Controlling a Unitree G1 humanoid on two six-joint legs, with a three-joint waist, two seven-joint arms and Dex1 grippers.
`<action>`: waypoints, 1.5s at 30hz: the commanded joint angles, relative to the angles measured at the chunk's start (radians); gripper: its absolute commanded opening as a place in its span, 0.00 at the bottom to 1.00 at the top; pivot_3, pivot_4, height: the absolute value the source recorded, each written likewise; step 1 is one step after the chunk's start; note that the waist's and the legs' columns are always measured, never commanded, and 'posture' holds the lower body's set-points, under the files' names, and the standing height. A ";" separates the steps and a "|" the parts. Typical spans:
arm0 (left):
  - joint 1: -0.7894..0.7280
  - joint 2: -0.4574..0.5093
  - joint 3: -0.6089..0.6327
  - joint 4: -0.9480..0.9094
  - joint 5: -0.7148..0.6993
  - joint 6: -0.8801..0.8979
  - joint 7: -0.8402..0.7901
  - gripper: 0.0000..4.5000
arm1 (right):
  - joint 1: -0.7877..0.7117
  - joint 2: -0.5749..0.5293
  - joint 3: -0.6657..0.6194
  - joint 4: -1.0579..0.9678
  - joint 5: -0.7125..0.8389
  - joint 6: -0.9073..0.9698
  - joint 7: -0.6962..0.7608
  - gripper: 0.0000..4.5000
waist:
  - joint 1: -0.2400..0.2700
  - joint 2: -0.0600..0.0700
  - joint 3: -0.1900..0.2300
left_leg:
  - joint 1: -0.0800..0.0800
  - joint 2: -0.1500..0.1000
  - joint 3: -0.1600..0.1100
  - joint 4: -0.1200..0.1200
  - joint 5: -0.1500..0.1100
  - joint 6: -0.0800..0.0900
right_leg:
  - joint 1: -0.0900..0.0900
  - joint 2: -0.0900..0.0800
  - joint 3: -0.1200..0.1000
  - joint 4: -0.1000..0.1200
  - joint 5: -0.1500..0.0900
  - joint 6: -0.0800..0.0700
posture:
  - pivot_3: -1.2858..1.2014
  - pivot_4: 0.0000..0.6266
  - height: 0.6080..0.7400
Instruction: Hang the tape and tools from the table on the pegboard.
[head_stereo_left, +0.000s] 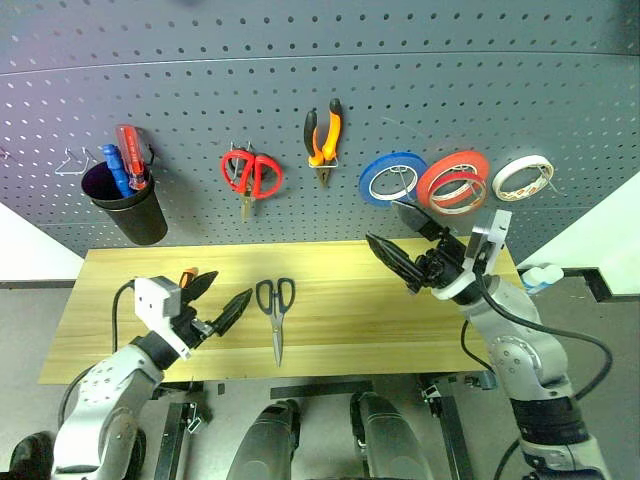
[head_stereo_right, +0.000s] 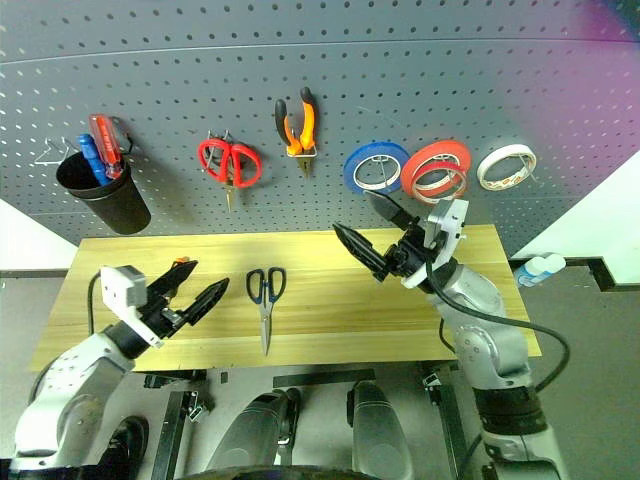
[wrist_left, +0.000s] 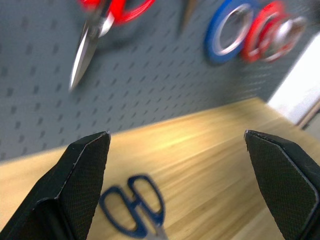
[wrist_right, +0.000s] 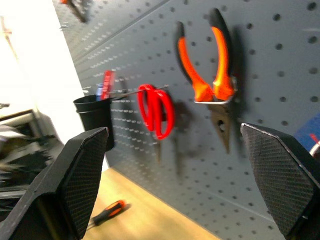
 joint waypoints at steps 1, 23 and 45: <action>-0.041 -0.045 -0.037 0.016 0.053 0.112 0.151 1.00 | 0.048 -0.042 -0.009 -0.116 0.028 0.051 0.038 0.99 | 0.002 -0.002 0.001 | 0.000 0.000 0.000 0.000 0.000 0.000 | 0.000 0.000 0.000 0.000 0.000 0.000 | 0.50 0.38 1.00; -0.294 -0.205 -0.285 0.021 0.352 0.803 0.595 1.00 | 0.089 -0.008 -0.002 -0.118 -0.004 0.101 0.068 0.99 | 0.003 -0.015 0.032 | -0.002 -0.001 0.000 0.002 0.000 0.000 | 0.000 -0.001 -0.001 0.000 0.000 0.002 | 0.50 0.49 1.00; -0.446 -0.379 -0.189 0.272 0.377 0.976 0.643 1.00 | 0.050 0.052 -0.006 -0.077 -0.070 0.072 0.063 0.99 | -0.003 -0.017 0.038 | 0.000 -0.001 0.000 0.004 0.000 0.000 | 0.001 -0.001 -0.002 0.002 0.001 0.004 | 0.49 0.48 1.00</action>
